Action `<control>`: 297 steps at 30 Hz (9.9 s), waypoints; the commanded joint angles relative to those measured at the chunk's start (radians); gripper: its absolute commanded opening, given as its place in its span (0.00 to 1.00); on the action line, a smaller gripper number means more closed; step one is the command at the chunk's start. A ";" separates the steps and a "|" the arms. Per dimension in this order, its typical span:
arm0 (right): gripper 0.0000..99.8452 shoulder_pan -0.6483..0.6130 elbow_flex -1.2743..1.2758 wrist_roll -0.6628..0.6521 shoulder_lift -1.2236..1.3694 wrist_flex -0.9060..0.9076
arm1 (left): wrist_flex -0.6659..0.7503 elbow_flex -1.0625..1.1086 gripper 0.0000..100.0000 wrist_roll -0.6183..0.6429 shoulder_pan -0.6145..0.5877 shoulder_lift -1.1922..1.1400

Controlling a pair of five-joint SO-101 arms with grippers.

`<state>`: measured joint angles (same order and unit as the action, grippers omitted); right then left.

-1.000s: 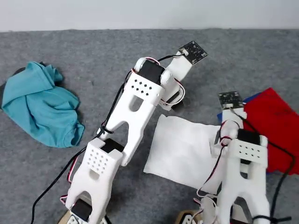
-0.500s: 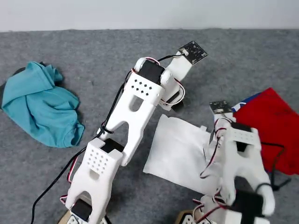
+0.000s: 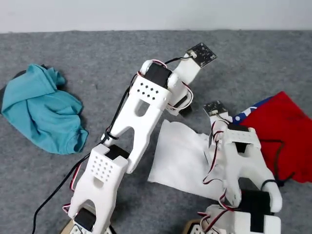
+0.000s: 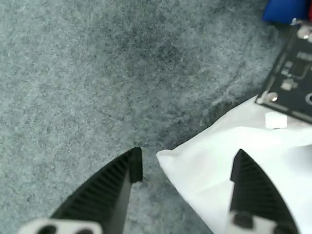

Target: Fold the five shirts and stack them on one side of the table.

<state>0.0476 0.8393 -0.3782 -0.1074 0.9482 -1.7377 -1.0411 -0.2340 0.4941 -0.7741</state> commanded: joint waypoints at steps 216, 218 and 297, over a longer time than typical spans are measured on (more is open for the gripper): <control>0.30 -0.045 0.393 -0.098 -0.321 -0.061 | 0.003 -0.587 0.13 0.077 -1.112 -0.451; 0.30 -0.045 0.393 -0.098 -0.321 -0.061 | 0.002 -0.639 0.02 0.077 -1.112 -0.473; 0.30 -0.518 -0.396 0.425 -0.085 -0.091 | 0.189 0.914 0.02 0.077 -0.761 0.732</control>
<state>-0.4603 0.5662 -0.0345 -0.2977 0.8961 -1.5505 -0.1235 -0.1619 -0.2486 -0.0867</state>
